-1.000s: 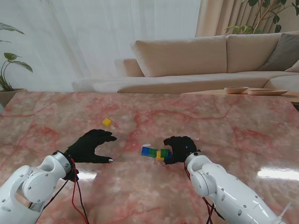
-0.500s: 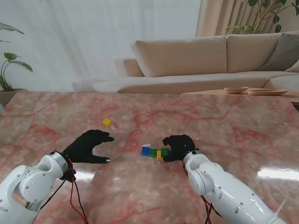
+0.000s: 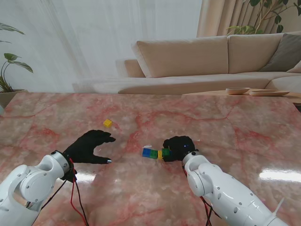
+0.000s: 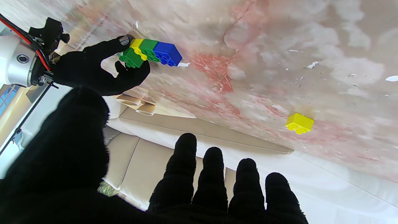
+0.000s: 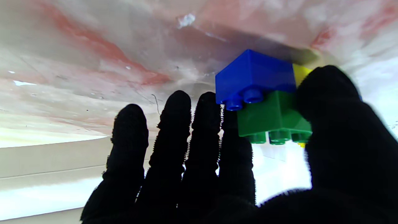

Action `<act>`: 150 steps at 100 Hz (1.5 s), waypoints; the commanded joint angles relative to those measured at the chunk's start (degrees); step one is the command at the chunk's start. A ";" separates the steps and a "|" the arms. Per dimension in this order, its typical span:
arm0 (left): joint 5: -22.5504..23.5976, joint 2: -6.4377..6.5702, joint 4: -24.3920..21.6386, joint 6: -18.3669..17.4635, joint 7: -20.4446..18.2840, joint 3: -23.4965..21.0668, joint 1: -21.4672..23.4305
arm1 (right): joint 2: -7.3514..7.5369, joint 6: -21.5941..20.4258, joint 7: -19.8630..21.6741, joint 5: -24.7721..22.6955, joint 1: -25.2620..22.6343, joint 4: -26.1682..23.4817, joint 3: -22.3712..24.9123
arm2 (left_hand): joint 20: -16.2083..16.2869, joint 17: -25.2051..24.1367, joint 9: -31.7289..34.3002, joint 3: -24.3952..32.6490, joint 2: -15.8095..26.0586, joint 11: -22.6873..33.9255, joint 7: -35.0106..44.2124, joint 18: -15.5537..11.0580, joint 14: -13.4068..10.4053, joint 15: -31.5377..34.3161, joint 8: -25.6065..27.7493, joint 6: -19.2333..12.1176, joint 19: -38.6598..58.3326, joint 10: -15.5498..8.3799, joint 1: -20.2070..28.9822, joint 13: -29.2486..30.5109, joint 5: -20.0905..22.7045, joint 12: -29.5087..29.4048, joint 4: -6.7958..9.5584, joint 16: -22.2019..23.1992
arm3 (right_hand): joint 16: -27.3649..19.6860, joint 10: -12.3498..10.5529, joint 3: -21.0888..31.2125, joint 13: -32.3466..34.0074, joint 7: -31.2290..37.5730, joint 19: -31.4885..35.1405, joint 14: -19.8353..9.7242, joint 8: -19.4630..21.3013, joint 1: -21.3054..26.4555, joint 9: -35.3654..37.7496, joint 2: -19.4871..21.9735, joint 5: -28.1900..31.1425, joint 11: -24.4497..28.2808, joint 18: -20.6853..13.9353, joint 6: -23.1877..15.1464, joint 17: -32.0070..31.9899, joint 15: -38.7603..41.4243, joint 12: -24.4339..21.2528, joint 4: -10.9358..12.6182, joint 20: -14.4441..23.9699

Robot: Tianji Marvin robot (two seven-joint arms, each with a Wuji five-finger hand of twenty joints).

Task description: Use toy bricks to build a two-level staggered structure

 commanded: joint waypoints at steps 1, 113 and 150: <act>-0.10 0.07 0.25 0.16 -0.18 0.22 0.11 | -0.23 0.10 0.82 0.25 -0.15 0.40 -0.17 | -0.36 0.00 -1.27 0.44 1.69 -1.43 0.03 -1.93 -2.77 -1.72 -0.22 0.50 -2.59 -0.16 1.10 -1.92 1.56 -0.65 0.99 -0.89 | 1.39 -1.66 -0.20 1.28 1.32 2.51 -1.55 0.94 1.85 1.21 -1.00 0.71 0.90 -0.92 -1.46 0.36 1.19 1.06 0.01 0.65; -0.75 0.17 2.34 1.00 -0.95 1.55 -2.82 | -1.04 -0.69 -1.69 2.14 1.06 2.28 -2.44 | -0.34 -0.13 -2.03 -1.16 2.51 -1.75 -0.20 -0.93 -2.33 -2.04 -0.33 0.64 -2.69 0.28 1.17 -2.52 1.05 -0.83 1.24 -0.75 | 4.32 -2.57 11.89 10.16 15.98 9.57 -2.10 -12.08 7.19 14.18 -3.26 7.52 -1.00 -0.88 -9.50 6.29 5.00 8.71 -8.99 -0.02; 0.00 -0.05 3.25 2.86 -0.09 2.02 -4.36 | -0.93 -1.20 -1.23 2.00 1.49 2.27 -2.70 | 1.50 -0.53 -2.61 -2.47 3.36 -1.83 -0.29 0.37 -1.28 -2.63 -0.39 0.67 -1.13 0.72 1.07 -3.33 0.65 -0.92 1.43 -0.33 | 4.06 -2.56 13.97 9.47 15.82 9.20 -2.10 -12.77 6.64 13.79 -3.68 7.06 -2.18 -0.88 -9.39 5.79 4.16 8.56 -9.38 -0.15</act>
